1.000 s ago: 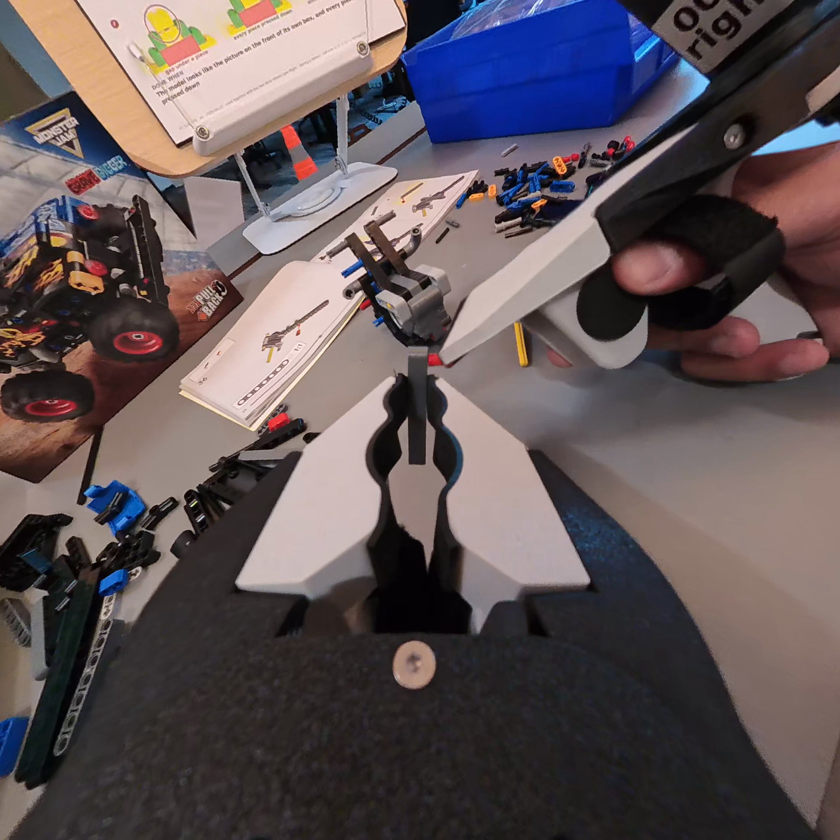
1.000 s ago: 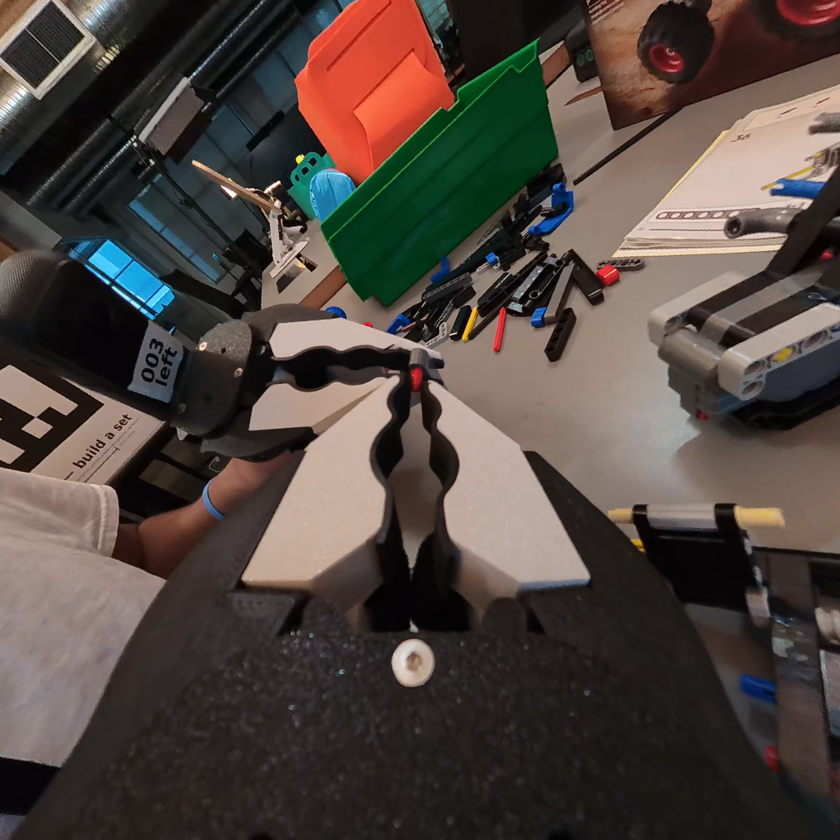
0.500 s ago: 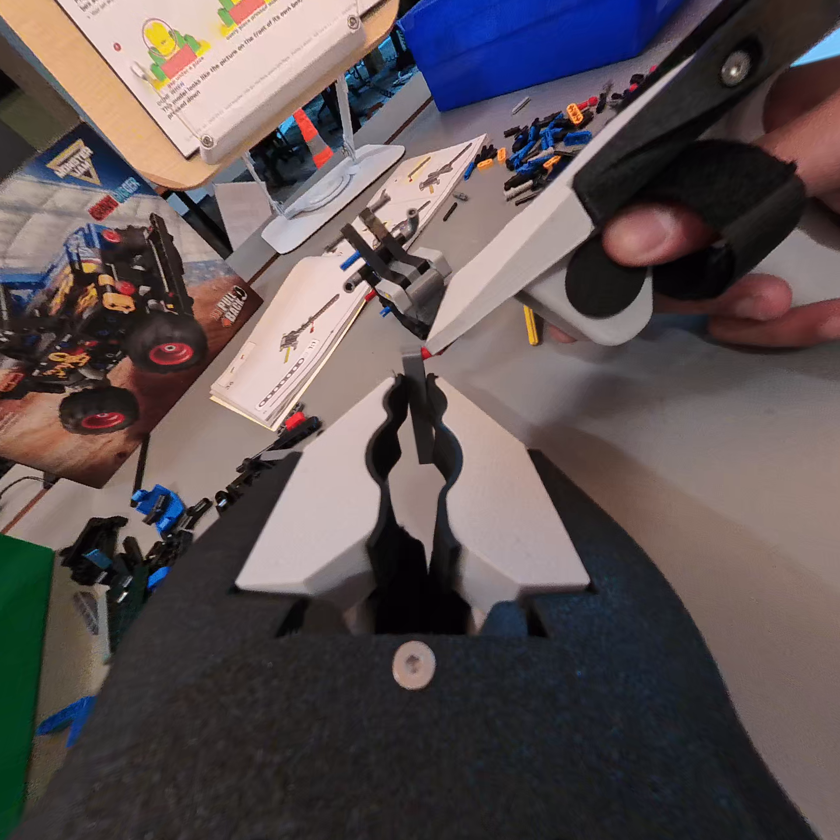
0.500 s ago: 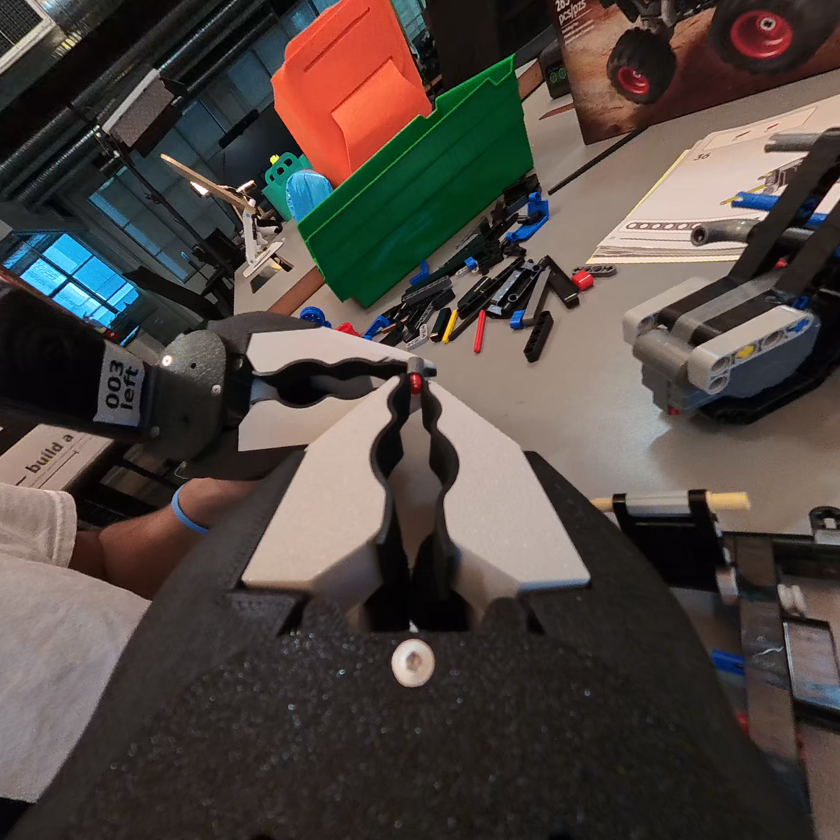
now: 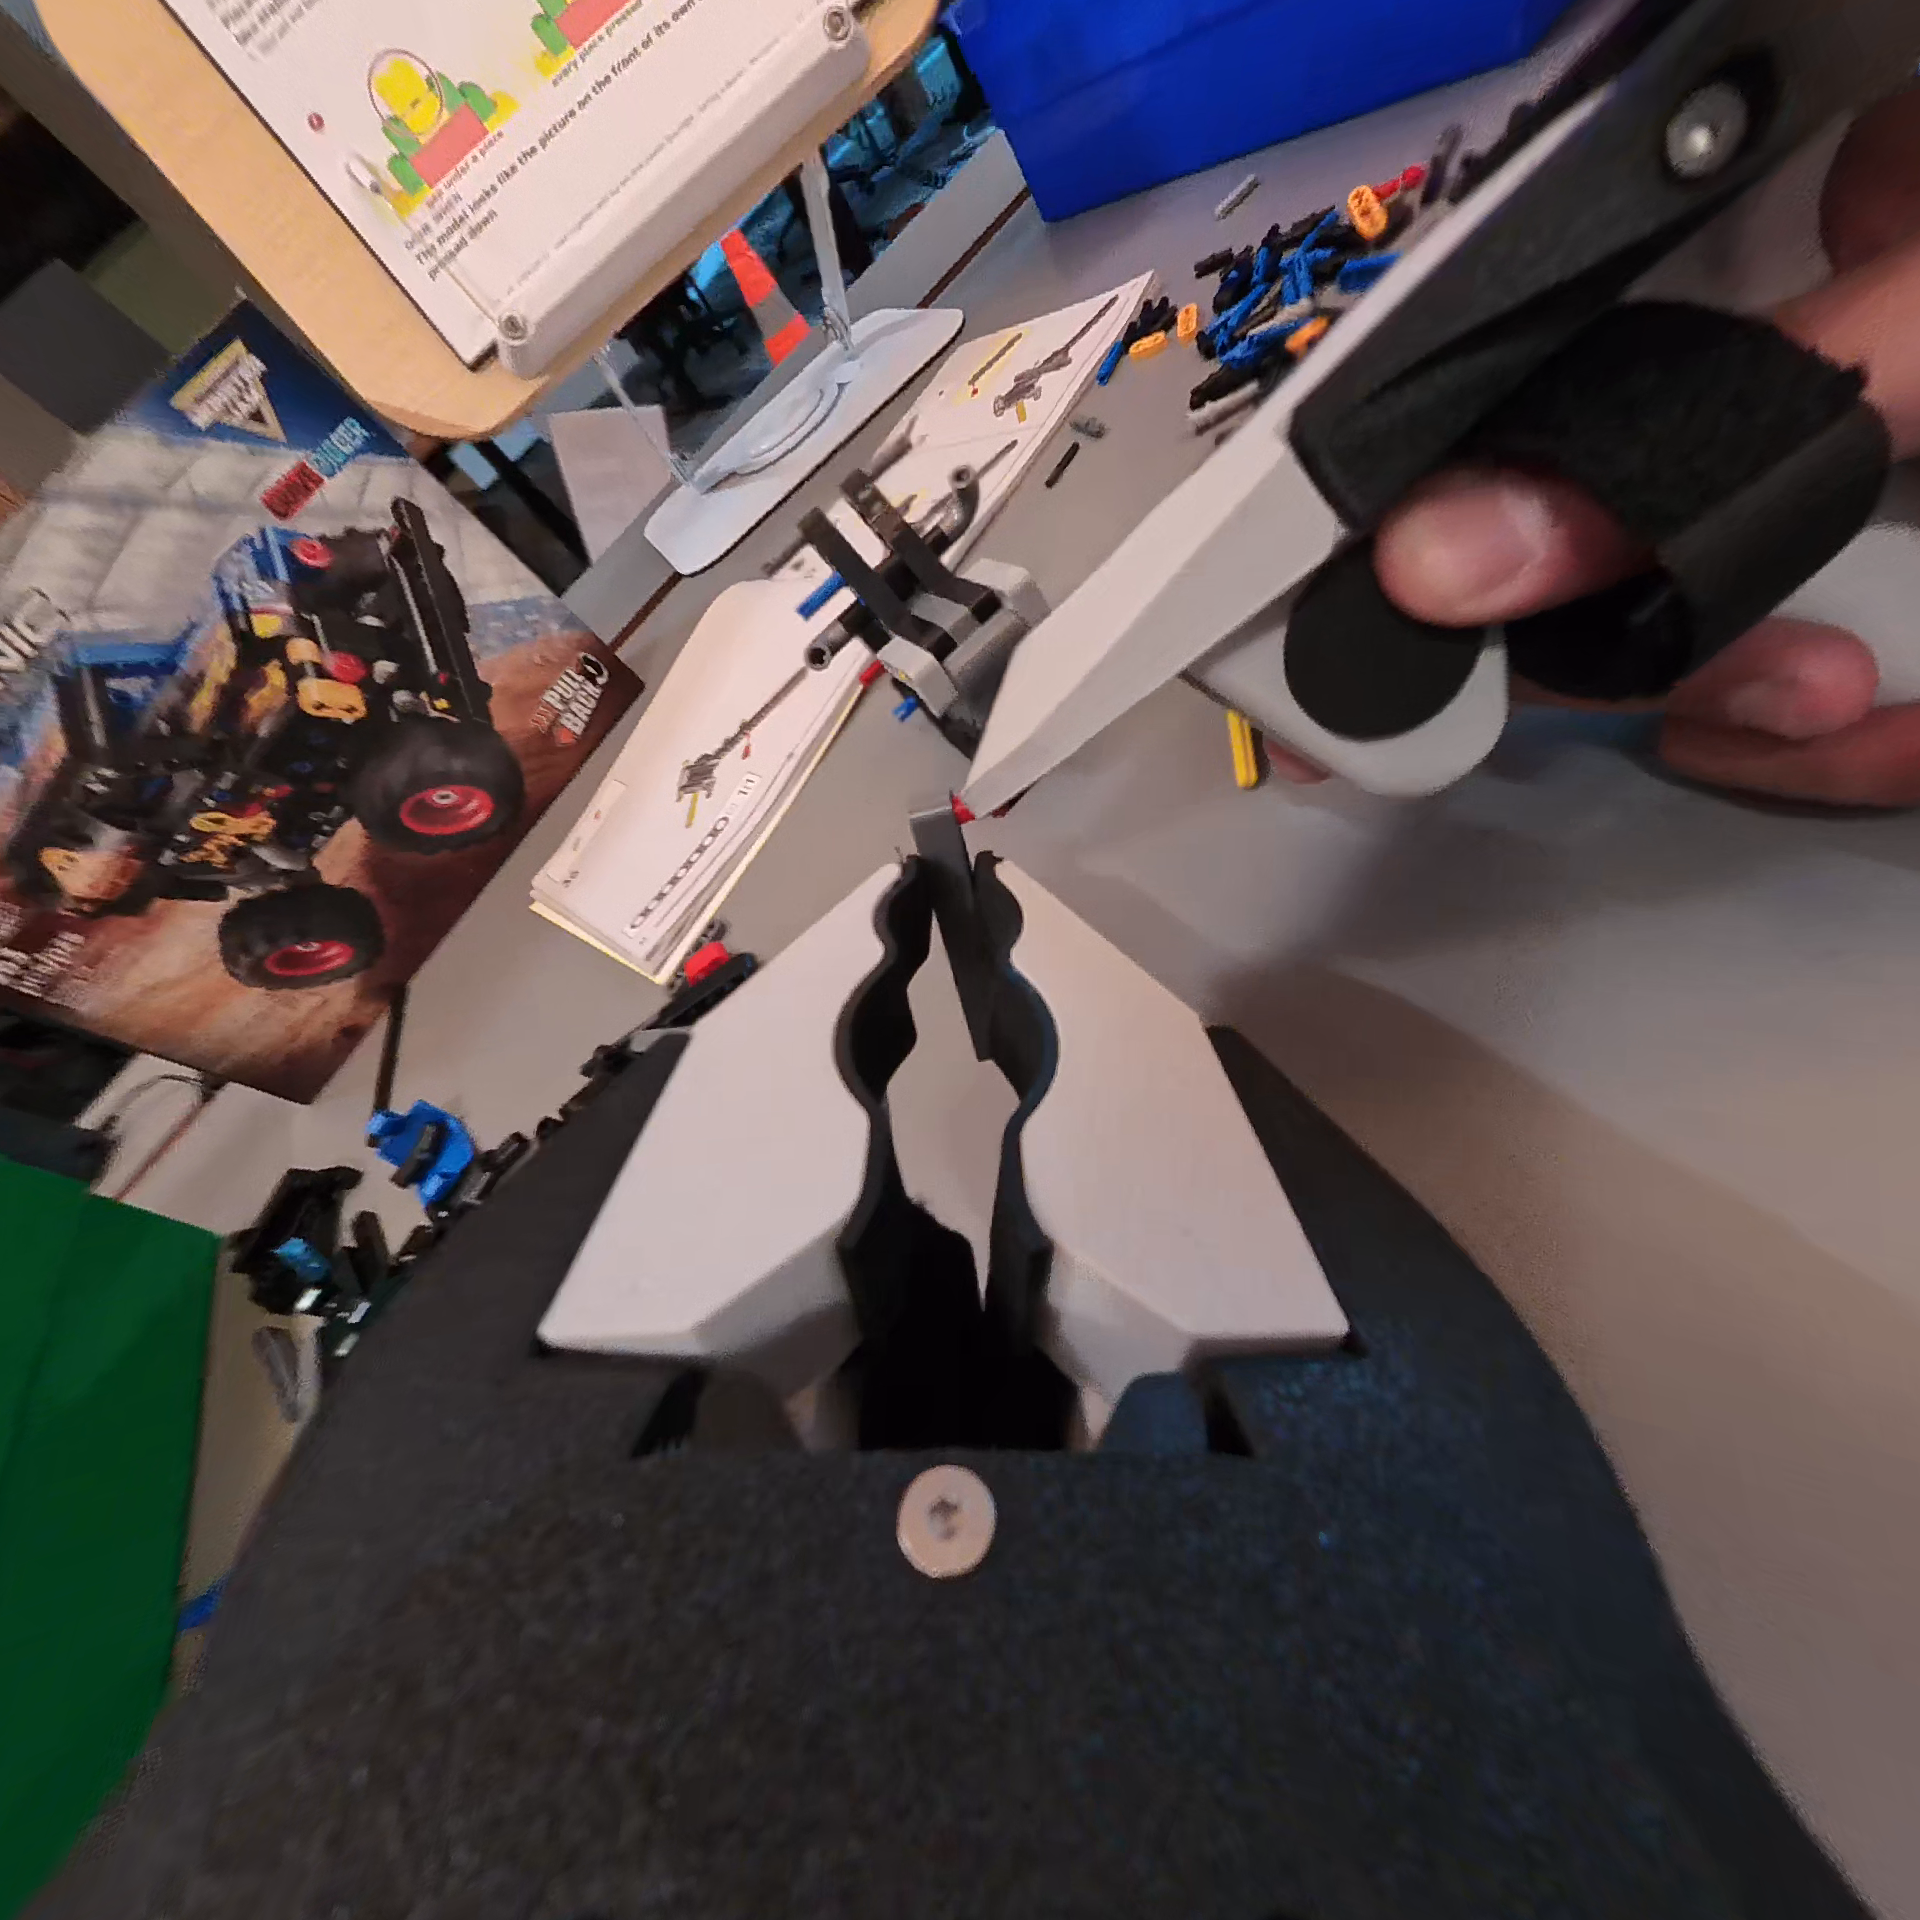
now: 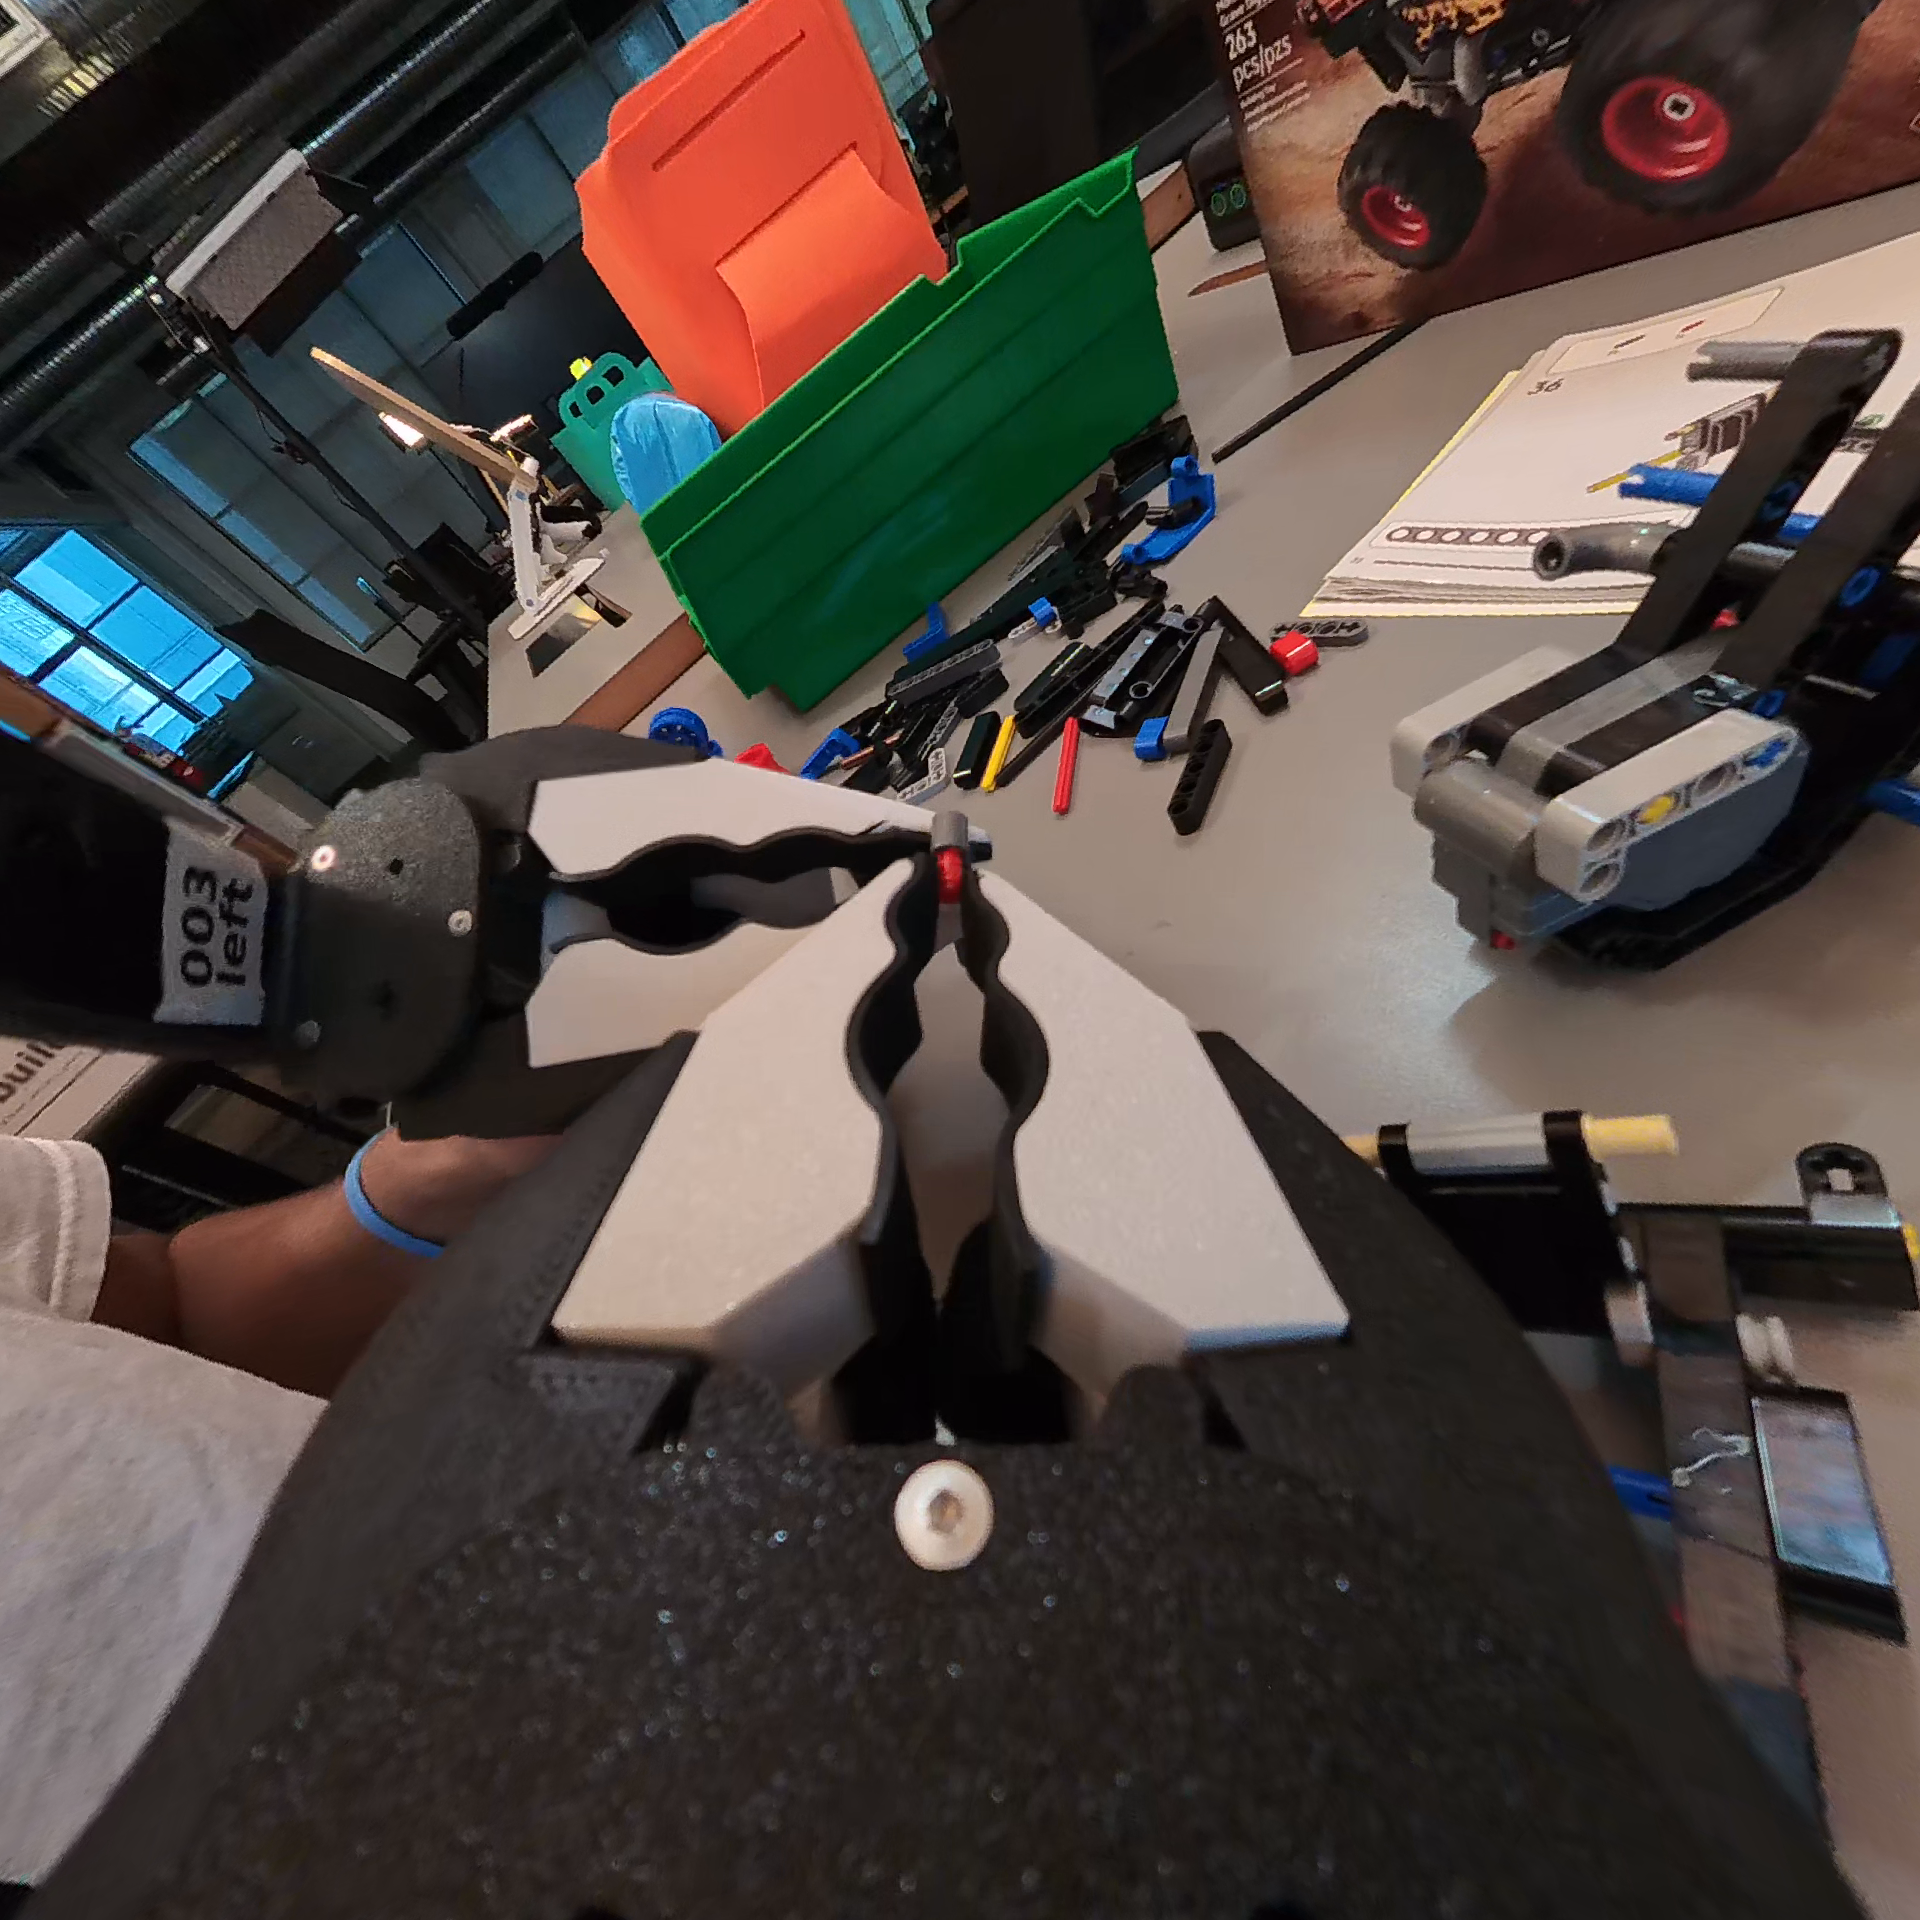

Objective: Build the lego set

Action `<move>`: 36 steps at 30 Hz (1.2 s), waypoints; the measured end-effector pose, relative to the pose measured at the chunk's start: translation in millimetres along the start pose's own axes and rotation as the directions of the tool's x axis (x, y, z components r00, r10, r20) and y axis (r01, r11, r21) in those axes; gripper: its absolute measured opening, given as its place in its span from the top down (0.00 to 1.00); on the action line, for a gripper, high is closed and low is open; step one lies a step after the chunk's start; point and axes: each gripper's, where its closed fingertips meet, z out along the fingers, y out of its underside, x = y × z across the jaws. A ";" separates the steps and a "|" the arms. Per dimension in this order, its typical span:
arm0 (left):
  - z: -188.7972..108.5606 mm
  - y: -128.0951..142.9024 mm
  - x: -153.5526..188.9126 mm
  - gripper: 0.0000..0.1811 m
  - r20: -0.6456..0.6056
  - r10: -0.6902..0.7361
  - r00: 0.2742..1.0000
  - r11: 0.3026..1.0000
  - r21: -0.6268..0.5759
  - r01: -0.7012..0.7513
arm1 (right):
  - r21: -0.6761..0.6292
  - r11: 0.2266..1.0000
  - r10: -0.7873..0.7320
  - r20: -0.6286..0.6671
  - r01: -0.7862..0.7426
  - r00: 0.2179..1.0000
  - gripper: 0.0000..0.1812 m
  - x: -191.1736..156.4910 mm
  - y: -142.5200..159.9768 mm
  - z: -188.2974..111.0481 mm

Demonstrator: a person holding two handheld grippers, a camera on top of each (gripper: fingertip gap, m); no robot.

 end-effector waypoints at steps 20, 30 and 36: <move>1.8 -2.2 6.2 0.96 -0.042 -0.020 0.999 1.000 0.007 0.021 | 0.034 0.999 -0.030 -0.039 0.031 0.999 0.98 2.5 -4.7 -3.9; 0.0 -9.9 -1.5 0.97 -0.087 -0.170 0.981 0.983 0.058 0.176 | 0.078 0.995 -0.058 -0.021 0.060 0.998 0.98 -3.2 -10.6 -4.7; -1.2 -14.6 -3.3 0.96 -0.093 -0.228 0.969 0.969 0.079 0.236 | 0.078 0.988 -0.132 -0.056 0.136 0.990 0.98 -6.6 -11.0 -4.2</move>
